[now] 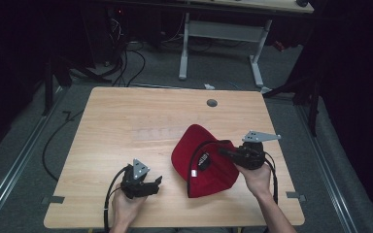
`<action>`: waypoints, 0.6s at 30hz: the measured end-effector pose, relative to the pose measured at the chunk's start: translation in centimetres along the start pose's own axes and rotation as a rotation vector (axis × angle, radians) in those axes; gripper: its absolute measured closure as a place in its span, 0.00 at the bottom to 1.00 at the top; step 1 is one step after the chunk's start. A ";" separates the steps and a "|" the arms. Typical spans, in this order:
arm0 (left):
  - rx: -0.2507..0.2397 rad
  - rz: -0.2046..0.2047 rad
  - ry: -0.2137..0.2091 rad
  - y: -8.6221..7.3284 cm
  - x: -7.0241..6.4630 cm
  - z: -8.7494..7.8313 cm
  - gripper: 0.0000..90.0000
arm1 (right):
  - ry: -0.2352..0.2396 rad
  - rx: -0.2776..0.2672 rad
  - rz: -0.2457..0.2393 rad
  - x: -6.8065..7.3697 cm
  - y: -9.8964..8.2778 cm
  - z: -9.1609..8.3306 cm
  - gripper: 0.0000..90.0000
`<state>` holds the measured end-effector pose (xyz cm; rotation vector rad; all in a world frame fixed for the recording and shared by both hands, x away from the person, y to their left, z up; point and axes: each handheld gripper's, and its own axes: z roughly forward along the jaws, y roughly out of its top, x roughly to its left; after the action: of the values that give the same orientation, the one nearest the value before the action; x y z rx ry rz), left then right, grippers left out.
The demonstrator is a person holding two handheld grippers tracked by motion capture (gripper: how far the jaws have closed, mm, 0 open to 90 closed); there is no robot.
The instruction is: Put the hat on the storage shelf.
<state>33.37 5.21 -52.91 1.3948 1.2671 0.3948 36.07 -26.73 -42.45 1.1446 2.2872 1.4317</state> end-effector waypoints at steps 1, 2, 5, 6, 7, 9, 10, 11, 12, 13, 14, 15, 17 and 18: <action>0.002 -0.004 -0.012 0.0 -0.3 0.1 0.26 | 0.007 -0.004 0.002 0.2 0.3 0.0 0.95; 0.004 -0.003 -0.023 -0.1 -0.7 0.1 0.26 | 0.013 -0.006 0.000 0.2 0.4 0.0 0.95; 0.015 0.021 -0.048 -0.3 -1.7 0.5 0.25 | 0.016 -0.011 -0.004 0.5 0.7 0.0 0.95; 0.018 0.024 -0.053 -0.3 -2.0 0.7 0.25 | 0.020 -0.015 -0.004 0.5 0.9 0.1 0.95; 0.022 0.021 -0.058 -0.3 -2.2 0.8 0.25 | 0.026 -0.020 -0.004 0.7 1.2 0.2 0.95; 0.029 0.017 -0.069 -0.3 -2.8 1.1 0.25 | 0.033 -0.024 -0.004 0.9 1.6 0.2 0.95; 0.031 0.016 -0.077 -0.3 -3.1 1.1 0.24 | 0.033 -0.024 -0.004 0.9 1.6 0.2 0.95; 0.032 0.018 -0.083 -0.3 -3.4 1.2 0.24 | 0.038 -0.026 0.000 0.9 1.7 0.3 0.95; 0.036 0.021 -0.088 -0.4 -3.6 1.3 0.24 | 0.042 -0.028 0.002 1.0 1.9 0.4 0.95; 0.036 0.023 -0.089 -0.4 -3.8 1.4 0.24 | 0.046 -0.030 0.003 1.0 2.0 0.4 0.95; 0.037 0.015 -0.093 -0.5 -4.0 1.5 0.24 | 0.052 -0.036 0.001 1.1 2.1 0.5 0.95; 0.038 0.012 -0.096 -0.5 -4.0 1.6 0.24 | 0.057 -0.037 0.003 1.2 2.2 0.7 0.95; 0.045 0.013 -0.098 -0.6 -4.1 1.7 0.23 | 0.061 -0.037 0.003 1.3 2.3 0.9 0.95; 0.045 0.010 -0.099 -0.6 -4.1 1.8 0.23 | 0.062 -0.033 0.006 1.3 2.4 1.0 0.95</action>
<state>33.06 0.70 -52.26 1.4419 1.1957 0.3018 36.89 -24.60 -40.64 1.1143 2.2942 1.5219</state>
